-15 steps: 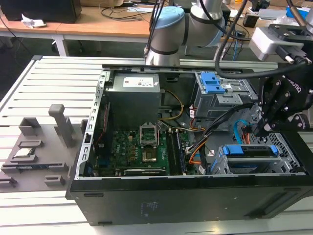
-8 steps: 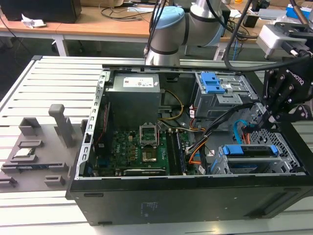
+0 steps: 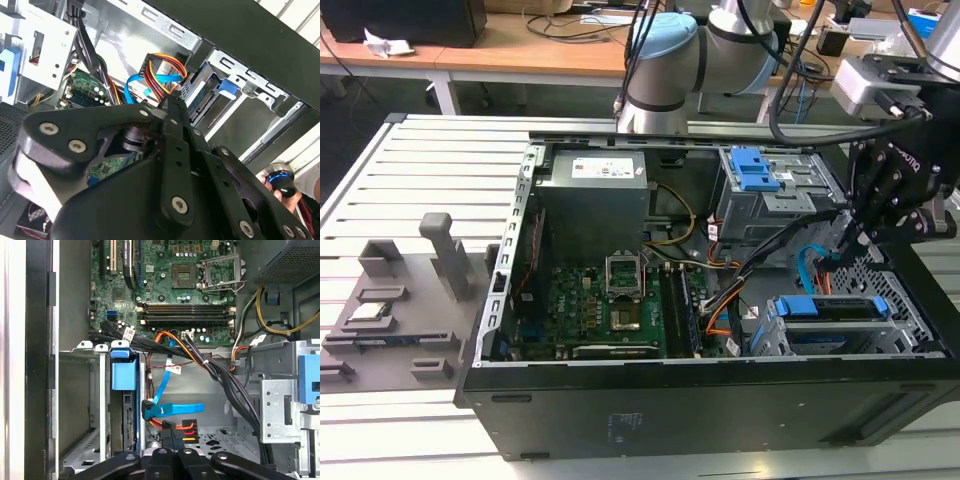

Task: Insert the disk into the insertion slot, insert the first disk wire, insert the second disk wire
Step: 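Insert the first disk wire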

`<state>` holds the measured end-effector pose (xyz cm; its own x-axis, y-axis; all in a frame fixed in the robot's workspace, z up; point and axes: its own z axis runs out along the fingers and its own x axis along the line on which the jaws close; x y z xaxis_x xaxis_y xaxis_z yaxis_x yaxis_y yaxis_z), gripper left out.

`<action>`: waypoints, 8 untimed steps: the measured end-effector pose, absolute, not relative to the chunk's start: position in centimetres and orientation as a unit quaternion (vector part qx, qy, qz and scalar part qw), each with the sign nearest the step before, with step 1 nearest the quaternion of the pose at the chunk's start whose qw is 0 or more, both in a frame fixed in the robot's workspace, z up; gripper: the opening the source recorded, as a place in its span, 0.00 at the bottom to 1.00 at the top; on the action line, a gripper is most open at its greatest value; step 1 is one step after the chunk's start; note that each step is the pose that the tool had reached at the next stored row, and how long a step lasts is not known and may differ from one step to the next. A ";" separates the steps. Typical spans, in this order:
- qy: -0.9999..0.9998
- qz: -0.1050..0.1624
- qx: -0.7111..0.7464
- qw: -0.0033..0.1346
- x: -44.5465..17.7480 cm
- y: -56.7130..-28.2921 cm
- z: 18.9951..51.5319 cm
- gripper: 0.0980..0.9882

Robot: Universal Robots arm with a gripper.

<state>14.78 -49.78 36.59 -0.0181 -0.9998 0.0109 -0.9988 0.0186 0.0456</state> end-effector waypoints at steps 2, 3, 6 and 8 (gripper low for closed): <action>-0.713 -0.012 0.700 0.020 14.8 -49.8 36.5 0.15; -0.713 -0.012 0.700 0.020 14.8 -49.8 36.5 0.23; -0.713 -0.011 0.700 0.021 14.8 -49.5 36.0 0.23; -0.713 -0.007 0.700 0.025 14.8 -49.4 35.7 0.23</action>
<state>14.77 -49.44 35.66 -0.0181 -0.9995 0.0252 -0.9988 0.0192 0.0453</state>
